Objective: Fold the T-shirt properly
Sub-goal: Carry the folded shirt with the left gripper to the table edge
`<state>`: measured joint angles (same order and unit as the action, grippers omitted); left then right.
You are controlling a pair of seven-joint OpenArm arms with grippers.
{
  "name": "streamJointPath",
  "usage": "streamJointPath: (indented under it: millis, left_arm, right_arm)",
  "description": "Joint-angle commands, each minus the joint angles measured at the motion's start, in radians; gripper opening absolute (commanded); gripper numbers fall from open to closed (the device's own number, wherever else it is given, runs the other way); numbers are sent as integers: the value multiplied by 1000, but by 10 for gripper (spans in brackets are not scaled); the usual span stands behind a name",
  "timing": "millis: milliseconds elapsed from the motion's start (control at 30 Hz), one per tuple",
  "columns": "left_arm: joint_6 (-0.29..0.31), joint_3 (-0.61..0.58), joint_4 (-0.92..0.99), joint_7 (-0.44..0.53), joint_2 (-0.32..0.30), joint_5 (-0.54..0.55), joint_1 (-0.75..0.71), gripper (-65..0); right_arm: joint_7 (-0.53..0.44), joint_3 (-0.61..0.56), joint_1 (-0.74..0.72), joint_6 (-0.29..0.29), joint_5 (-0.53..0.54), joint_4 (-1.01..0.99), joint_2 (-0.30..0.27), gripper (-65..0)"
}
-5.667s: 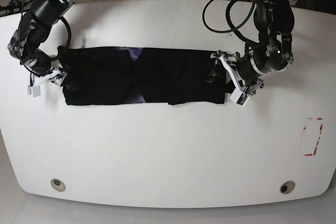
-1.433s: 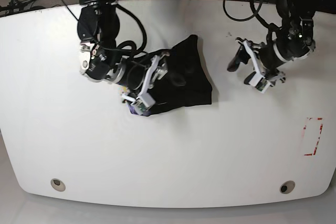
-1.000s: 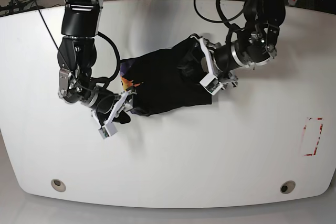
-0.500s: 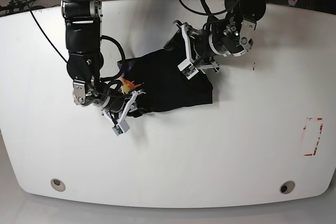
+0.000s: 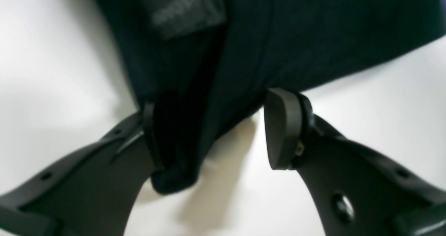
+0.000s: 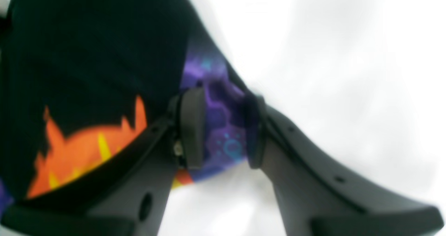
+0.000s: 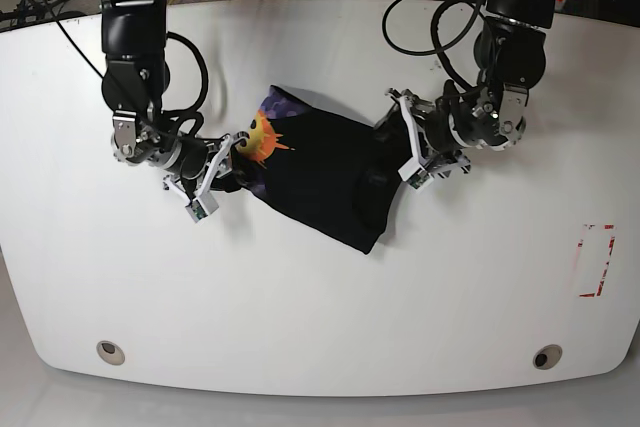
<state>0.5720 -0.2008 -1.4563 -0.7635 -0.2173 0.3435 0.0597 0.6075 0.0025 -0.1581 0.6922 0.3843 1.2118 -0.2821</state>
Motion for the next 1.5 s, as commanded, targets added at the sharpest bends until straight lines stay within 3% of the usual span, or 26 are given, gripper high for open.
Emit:
streamJointPath:
  millis: [0,100,267,433,533,700,900,1133,1233,1333,1467]
  left_arm:
    - [-10,4,-5,-14,-38,-16,55,-294]
    - [-10,4,-4,-14,-47,-21,93,-294]
    - [-10,4,-4,-14,-81,-21,144,-294]
    - [-11,7,-63,-27,-86,-19,171,-294]
    - [-14,28,-117,-61,-98,-19,171,-294]
    - [-17,45,-197,-96,-57,-21,164,-294]
    - [-34,47,-206,-119,-1,-21,139,-293]
    - [-177,47,-195,-89,63,-22,87,-292]
    - [-223,44,-137,-18,74,-22,47,-235]
    - [-258,41,-56,48,75,-22,22,-161]
    - [-263,24,75,138,66,-22,13,-151]
  right_arm:
    - [-7,3,28,6,-21,92,-7,-474]
    - [27,1,88,6,-49,173,4,-474]
    - [75,1,163,6,-115,303,74,-476]
    - [148,-5,214,6,-219,423,191,-474]
    - [183,-66,223,6,-282,457,246,-474]
    - [200,-210,226,6,-328,466,303,-476]
    - [200,-272,228,6,-318,468,334,-476]
    - [200,-131,228,6,-318,511,330,-476]
    - [202,-45,228,6,-318,535,306,-476]
    - [222,17,222,6,-318,535,298,-476]
    - [262,118,206,6,-318,547,298,-476]
